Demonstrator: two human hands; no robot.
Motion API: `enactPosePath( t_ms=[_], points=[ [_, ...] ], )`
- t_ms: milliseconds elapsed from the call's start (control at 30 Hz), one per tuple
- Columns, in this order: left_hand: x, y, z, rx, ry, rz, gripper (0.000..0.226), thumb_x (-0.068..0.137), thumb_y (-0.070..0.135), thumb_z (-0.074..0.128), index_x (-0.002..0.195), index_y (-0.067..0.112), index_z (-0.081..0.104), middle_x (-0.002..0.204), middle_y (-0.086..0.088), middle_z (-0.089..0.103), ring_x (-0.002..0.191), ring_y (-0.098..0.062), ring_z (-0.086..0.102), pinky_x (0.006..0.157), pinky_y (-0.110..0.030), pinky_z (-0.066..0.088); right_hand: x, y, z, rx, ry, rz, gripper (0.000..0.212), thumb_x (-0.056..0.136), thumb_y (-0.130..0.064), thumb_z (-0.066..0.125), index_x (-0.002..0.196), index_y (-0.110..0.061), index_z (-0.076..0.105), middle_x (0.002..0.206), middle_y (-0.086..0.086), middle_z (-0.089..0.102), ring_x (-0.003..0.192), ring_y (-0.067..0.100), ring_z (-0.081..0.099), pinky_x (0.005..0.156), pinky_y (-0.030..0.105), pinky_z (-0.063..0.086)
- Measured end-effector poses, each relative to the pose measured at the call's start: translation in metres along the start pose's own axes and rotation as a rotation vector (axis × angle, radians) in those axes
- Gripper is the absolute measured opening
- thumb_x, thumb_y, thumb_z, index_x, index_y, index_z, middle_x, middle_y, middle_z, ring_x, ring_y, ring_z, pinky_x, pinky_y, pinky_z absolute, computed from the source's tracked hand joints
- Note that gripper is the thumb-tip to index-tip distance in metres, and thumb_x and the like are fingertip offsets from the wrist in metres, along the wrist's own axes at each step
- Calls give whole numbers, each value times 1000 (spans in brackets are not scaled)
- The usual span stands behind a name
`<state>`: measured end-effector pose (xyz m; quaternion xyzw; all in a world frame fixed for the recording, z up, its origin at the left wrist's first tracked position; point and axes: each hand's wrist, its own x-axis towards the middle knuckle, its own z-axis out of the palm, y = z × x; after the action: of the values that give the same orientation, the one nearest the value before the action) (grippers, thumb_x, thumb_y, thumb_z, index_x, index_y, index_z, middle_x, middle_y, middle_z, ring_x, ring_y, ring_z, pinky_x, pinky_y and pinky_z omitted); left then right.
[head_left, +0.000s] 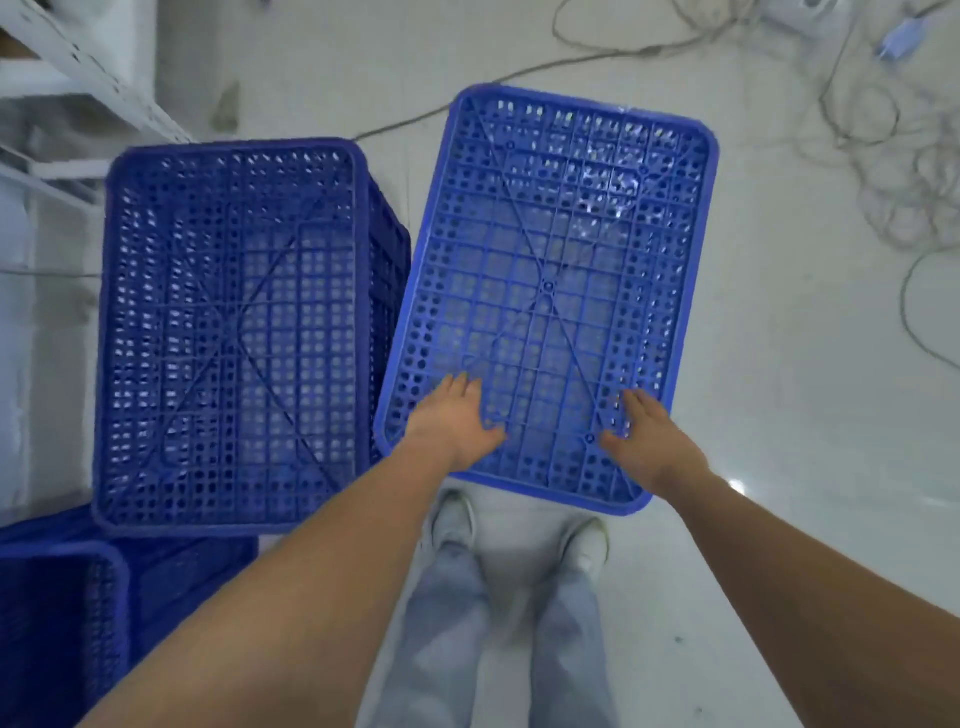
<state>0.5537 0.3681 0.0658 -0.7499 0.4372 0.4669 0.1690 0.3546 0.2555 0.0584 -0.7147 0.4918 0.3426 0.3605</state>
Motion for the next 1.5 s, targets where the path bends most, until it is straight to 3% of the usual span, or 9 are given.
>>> enactPosePath(
  t_ms=[133,233,367,533,667,900,1067,1167,1500],
  points=[
    [43,33,28,64,27,40,82,96,52,38,153,12,-5,163,-4,-10,150,-22,-6,122,-40,11,33,48,21,145,129,82,78,95,-39,46,154,-11,5,163,4,-1,150,21,4,120,39,17],
    [69,59,38,108,60,86,80,96,50,39,154,12,-2,162,-4,-13,150,-22,-8,121,-40,13,53,70,22,413,158,182,79,83,-43,50,147,-5,24,154,9,29,139,27,33,109,43,34],
    [91,99,45,159,65,152,81,96,49,41,154,11,-1,162,-6,-14,150,-23,-10,122,-40,9,79,80,26,880,117,244,37,92,-25,46,123,-7,51,121,13,60,101,30,58,86,42,47],
    [109,166,60,20,147,43,76,95,47,42,152,7,11,162,-11,-2,149,-34,-7,120,-44,12,93,92,25,1290,89,269,24,92,-16,37,84,-11,59,91,10,64,77,23,57,75,38,51],
    [115,212,68,-187,222,-175,80,92,53,43,151,7,14,161,-18,-3,147,-38,-9,117,-47,14,94,107,28,1509,56,318,20,90,-19,37,80,-12,54,77,5,52,68,19,45,61,29,37],
    [120,255,61,-409,186,-415,97,79,66,55,146,6,18,156,-28,2,146,-39,-3,107,-49,31,86,124,36,1651,29,310,28,90,-19,35,68,-11,50,68,4,47,58,17,38,56,27,32],
    [113,269,56,-408,203,-547,91,77,55,67,140,10,19,152,-27,12,143,-40,7,94,-47,39,62,133,43,1727,41,307,27,89,-15,37,67,-8,52,63,4,45,51,16,34,53,26,31],
    [109,274,62,-420,233,-565,84,72,54,71,128,11,26,145,-27,20,136,-39,17,73,-41,37,53,138,39,1686,63,309,25,88,-15,39,68,-7,52,61,5,47,51,17,37,52,26,34],
    [80,281,54,-457,306,-519,79,68,55,72,118,14,26,126,-19,29,115,-29,29,71,-36,33,39,143,20,1589,103,224,29,86,-20,42,60,-11,50,59,5,48,49,16,38,49,25,35]
  ],
)
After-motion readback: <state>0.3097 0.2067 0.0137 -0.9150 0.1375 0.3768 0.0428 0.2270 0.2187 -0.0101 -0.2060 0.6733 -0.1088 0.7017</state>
